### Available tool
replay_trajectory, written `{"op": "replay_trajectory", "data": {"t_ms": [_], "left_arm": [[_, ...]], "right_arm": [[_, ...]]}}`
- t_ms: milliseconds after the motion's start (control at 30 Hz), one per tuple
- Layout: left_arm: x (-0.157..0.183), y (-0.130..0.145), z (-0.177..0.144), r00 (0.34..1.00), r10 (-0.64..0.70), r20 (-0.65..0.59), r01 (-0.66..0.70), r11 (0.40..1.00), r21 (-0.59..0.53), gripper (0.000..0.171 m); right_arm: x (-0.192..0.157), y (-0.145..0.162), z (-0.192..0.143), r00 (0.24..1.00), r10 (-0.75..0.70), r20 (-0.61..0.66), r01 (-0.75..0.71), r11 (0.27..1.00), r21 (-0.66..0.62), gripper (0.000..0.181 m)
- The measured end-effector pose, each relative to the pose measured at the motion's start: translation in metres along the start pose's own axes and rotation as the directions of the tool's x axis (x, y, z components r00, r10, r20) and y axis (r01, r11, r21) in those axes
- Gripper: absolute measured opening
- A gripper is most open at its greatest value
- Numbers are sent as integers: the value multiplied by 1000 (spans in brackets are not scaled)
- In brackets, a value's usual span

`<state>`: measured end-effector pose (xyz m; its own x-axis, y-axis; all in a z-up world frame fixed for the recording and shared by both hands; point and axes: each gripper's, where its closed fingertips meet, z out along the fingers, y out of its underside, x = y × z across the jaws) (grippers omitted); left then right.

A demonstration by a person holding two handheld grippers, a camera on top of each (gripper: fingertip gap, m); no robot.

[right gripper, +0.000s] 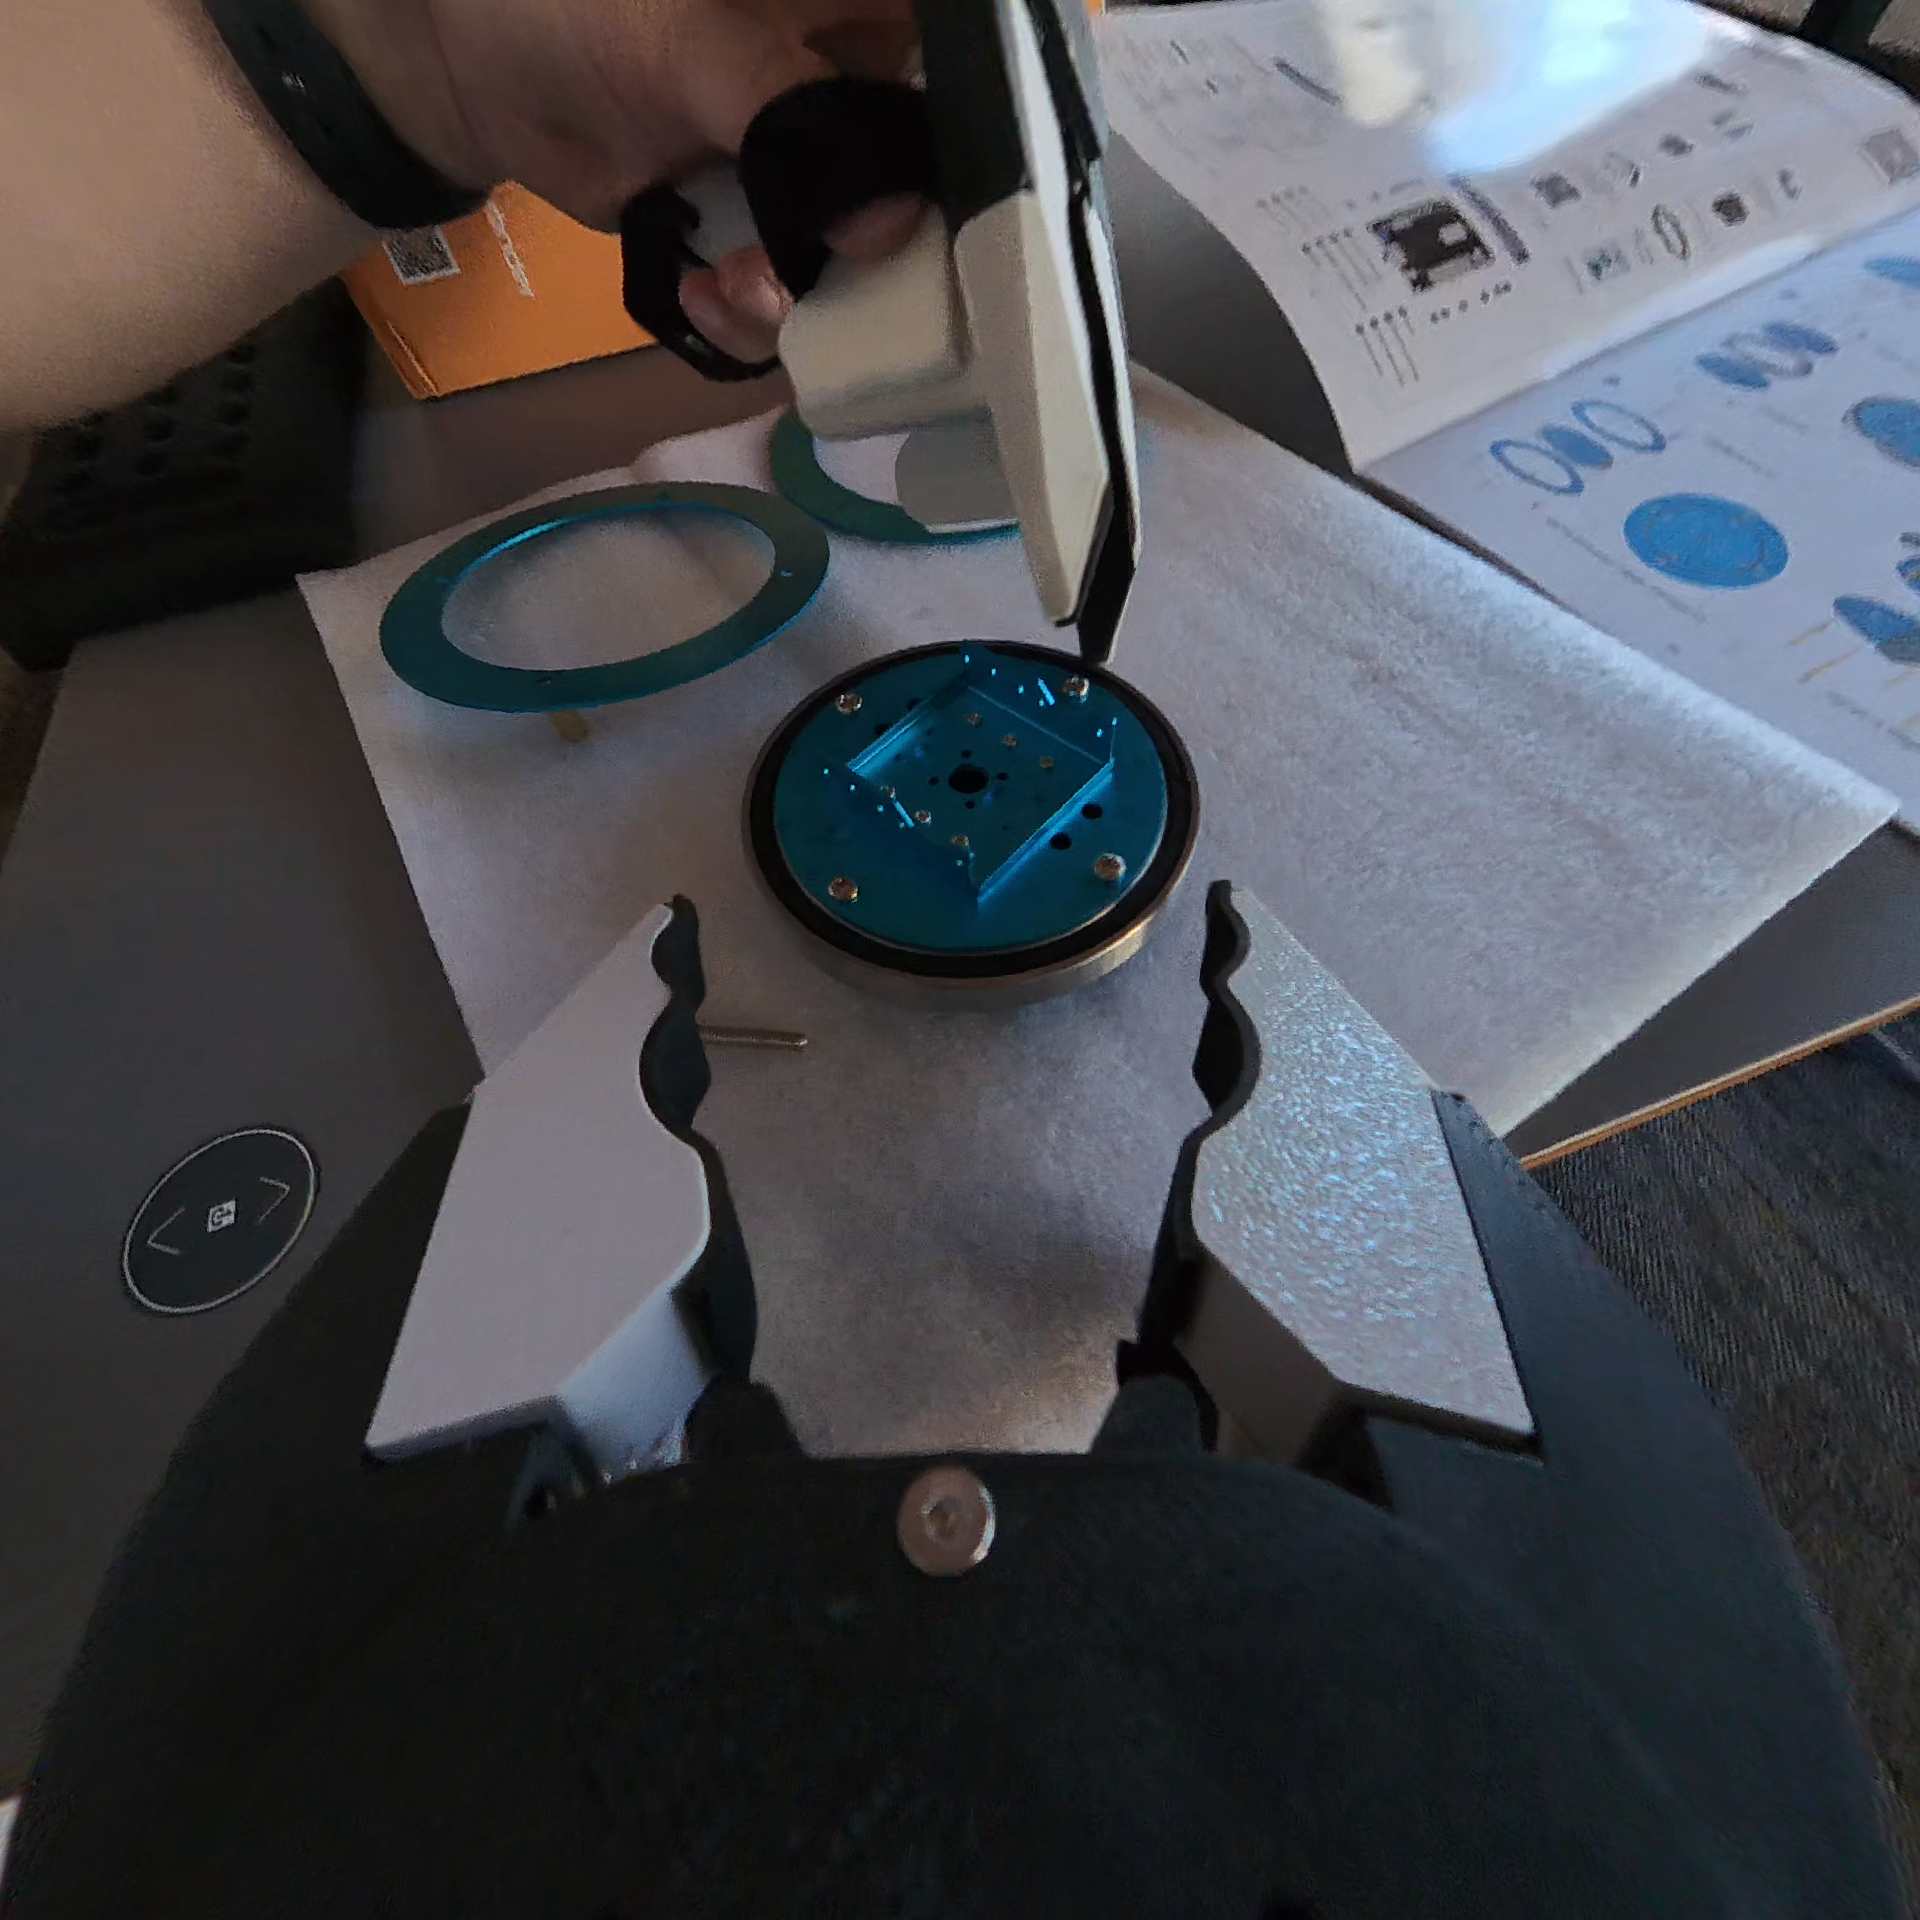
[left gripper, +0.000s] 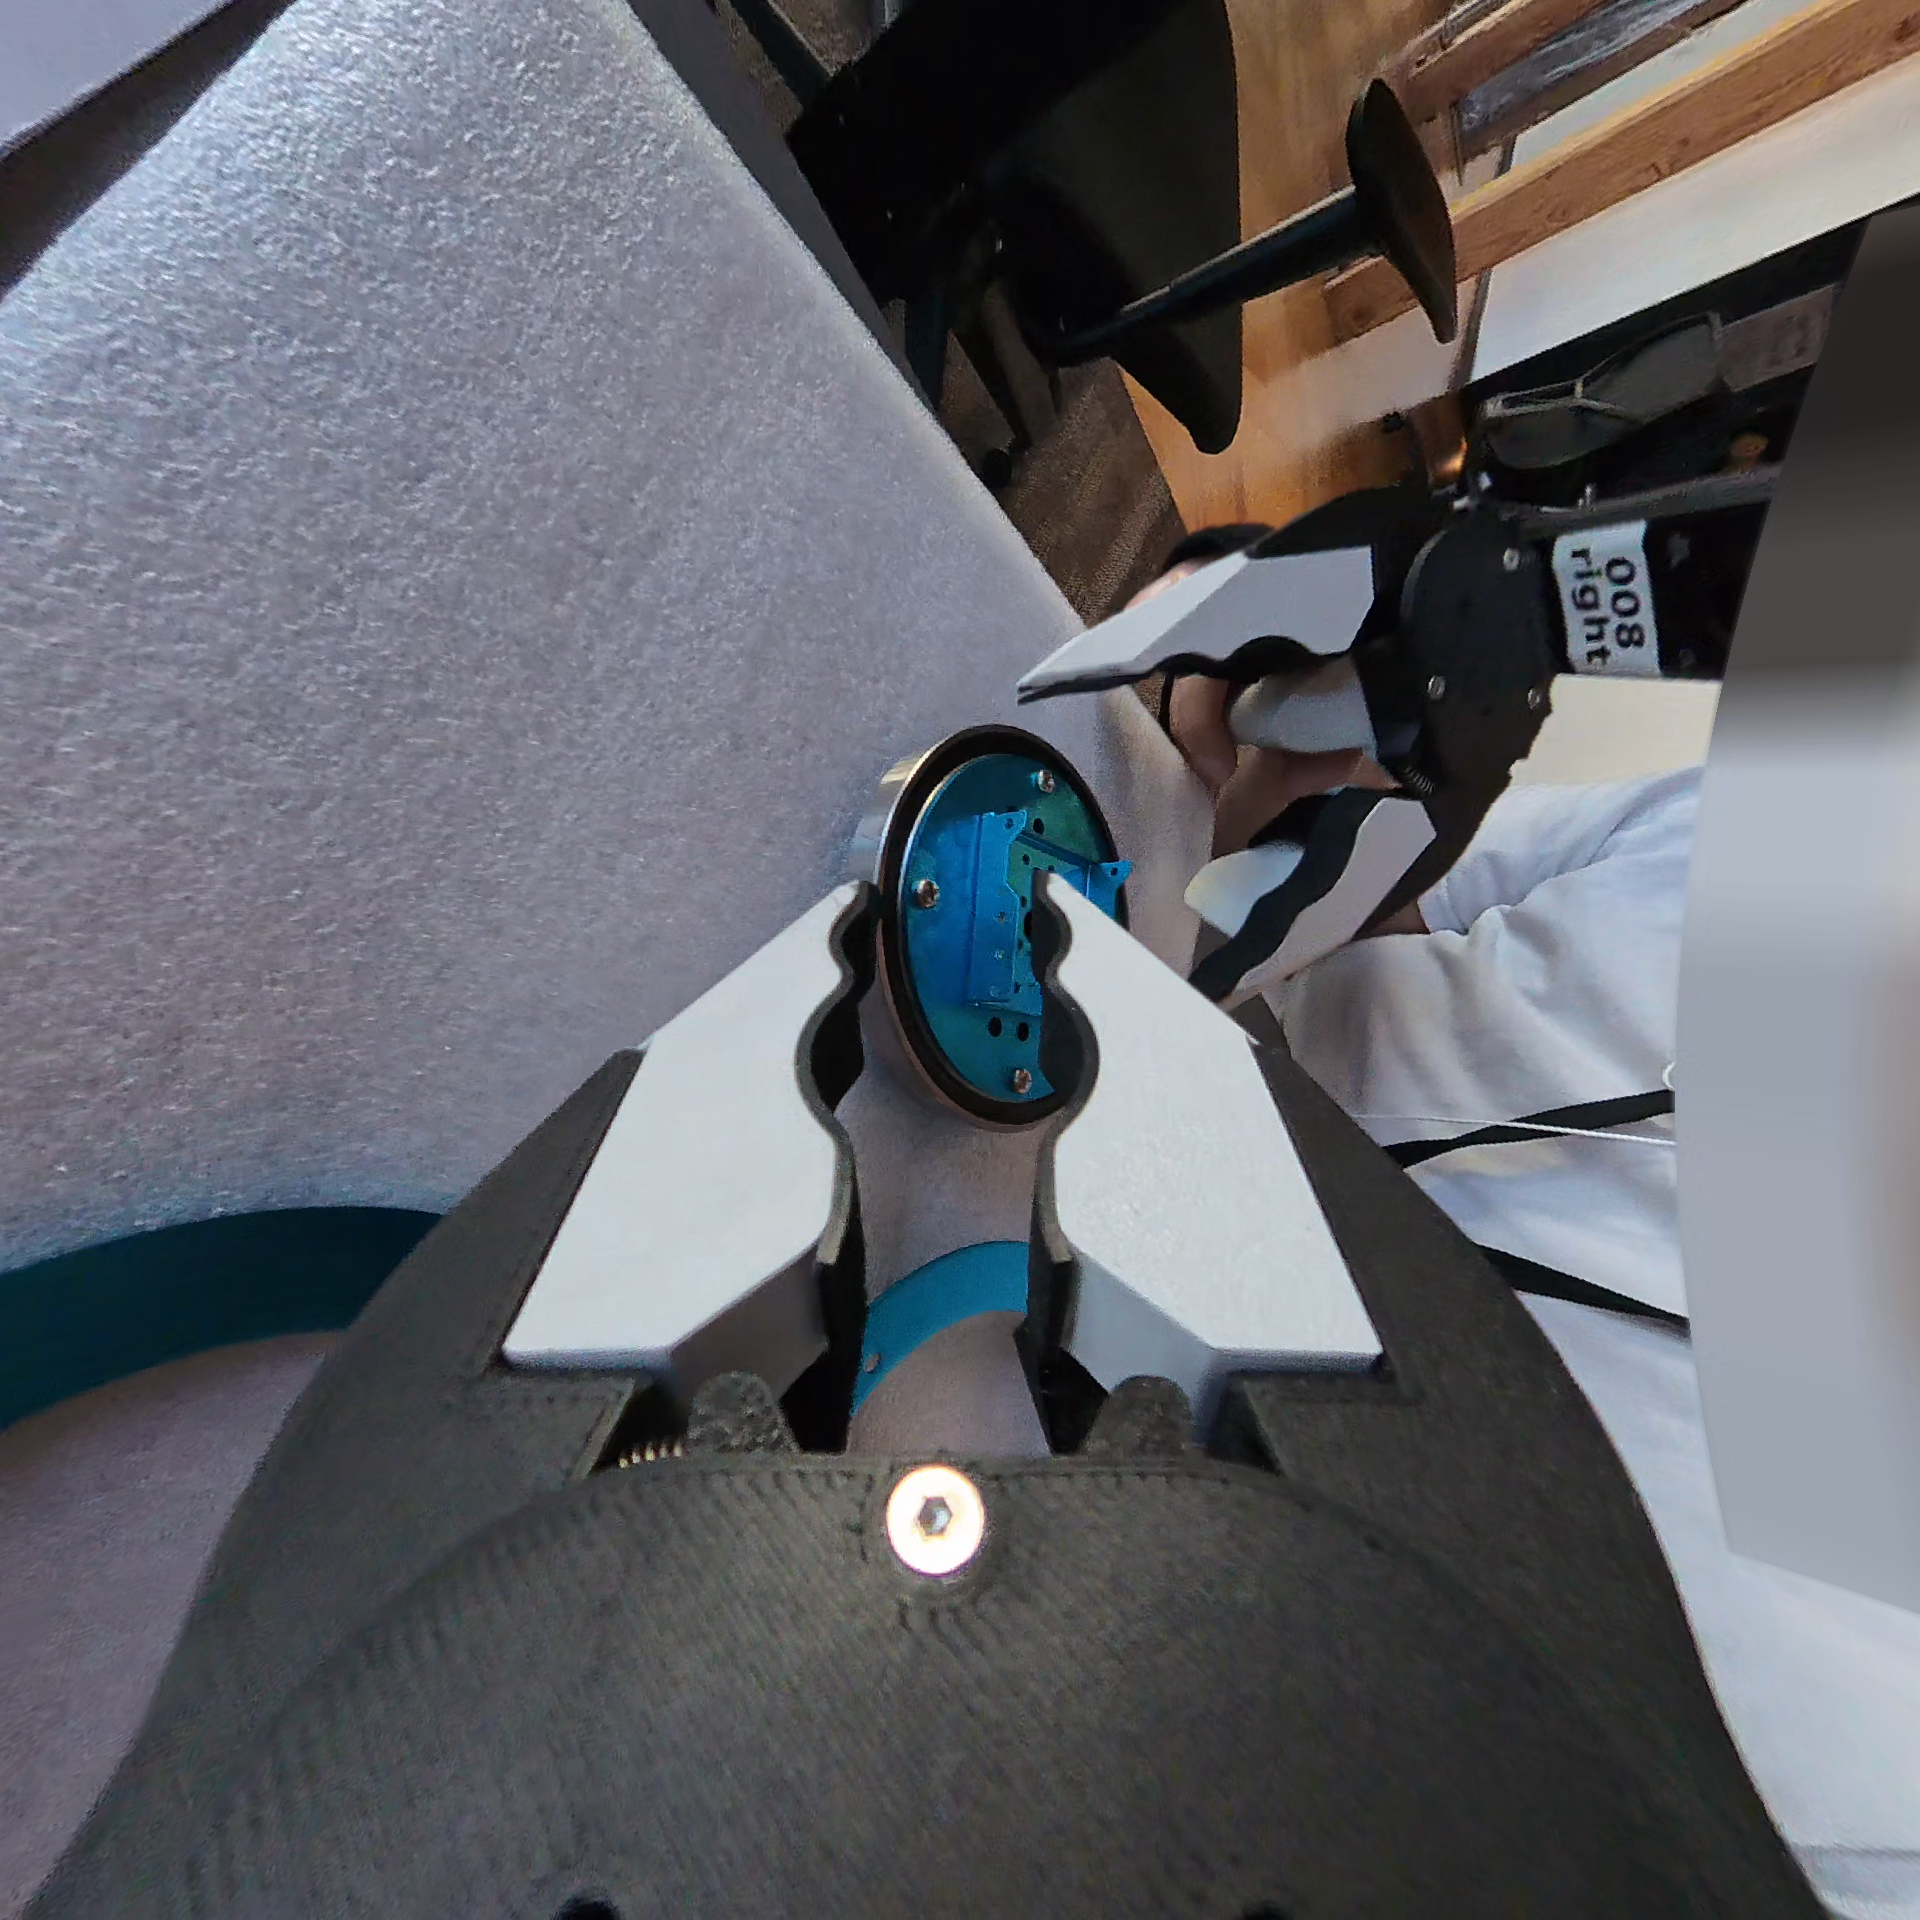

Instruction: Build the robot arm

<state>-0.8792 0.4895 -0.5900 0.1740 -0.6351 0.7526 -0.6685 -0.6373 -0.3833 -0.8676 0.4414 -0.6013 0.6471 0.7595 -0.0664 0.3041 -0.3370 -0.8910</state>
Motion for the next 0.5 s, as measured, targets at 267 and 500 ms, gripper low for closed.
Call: {"op": "replay_trajectory", "data": {"t_ms": [267,500], "left_arm": [[-17,2,-3,999,-37,29,38,997,-61,33],[-9,15,3,990,-118,-72,106,983,-151,30]], "right_arm": [[2,5,5,995,-31,-94,25,998,-61,86],[4,8,8,994,4,-109,-14,996,-87,81]]}}
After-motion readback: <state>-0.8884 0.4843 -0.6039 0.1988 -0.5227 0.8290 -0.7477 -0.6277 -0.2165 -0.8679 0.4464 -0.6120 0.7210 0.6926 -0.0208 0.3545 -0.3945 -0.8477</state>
